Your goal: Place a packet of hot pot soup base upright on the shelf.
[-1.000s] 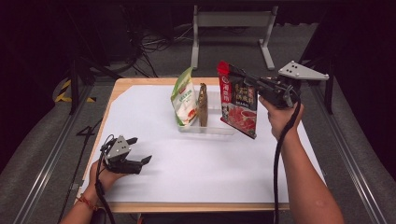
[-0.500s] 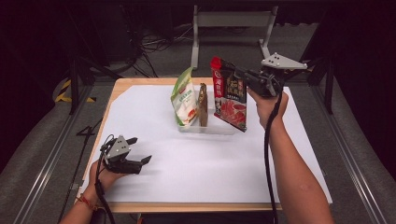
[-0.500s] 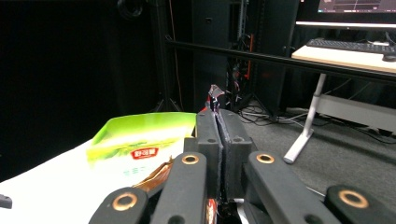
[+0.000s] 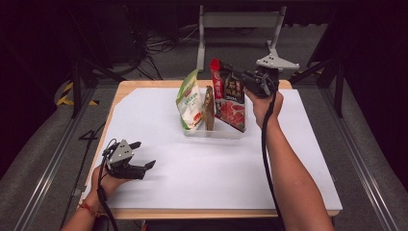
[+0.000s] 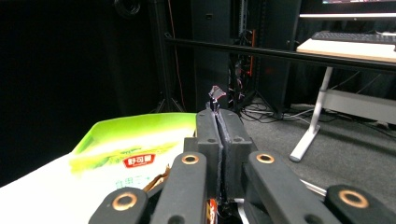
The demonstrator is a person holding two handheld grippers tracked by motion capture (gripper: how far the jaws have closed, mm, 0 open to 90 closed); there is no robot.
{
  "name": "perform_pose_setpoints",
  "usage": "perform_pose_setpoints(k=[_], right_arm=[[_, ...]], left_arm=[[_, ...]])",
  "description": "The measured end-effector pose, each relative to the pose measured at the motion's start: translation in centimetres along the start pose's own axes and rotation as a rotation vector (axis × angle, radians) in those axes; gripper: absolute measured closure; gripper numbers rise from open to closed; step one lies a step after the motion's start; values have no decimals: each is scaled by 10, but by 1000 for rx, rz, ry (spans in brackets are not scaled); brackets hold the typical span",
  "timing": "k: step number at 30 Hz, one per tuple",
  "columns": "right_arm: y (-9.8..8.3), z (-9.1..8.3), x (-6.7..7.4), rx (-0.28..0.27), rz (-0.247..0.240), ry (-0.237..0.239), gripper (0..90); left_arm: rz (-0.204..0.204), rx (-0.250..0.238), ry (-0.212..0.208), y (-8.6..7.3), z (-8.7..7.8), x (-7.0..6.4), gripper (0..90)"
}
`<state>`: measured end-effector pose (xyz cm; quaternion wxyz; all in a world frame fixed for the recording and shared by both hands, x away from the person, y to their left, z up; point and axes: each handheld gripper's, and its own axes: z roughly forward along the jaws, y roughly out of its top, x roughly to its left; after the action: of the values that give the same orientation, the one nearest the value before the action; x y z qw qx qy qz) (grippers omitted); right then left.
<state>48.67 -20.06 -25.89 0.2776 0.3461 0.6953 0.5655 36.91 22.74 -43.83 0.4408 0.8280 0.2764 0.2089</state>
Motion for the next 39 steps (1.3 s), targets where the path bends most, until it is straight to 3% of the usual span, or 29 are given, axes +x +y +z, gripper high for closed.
perform_pose_setpoints(k=[17,39], right_arm=[[-26,13,-2,-11,7,32,882],[-52,-5,-13,-18,12,44,874]], left_arm=[[-2,0,2,0,0,0,141],[-4,6,10,0,0,1,140]])
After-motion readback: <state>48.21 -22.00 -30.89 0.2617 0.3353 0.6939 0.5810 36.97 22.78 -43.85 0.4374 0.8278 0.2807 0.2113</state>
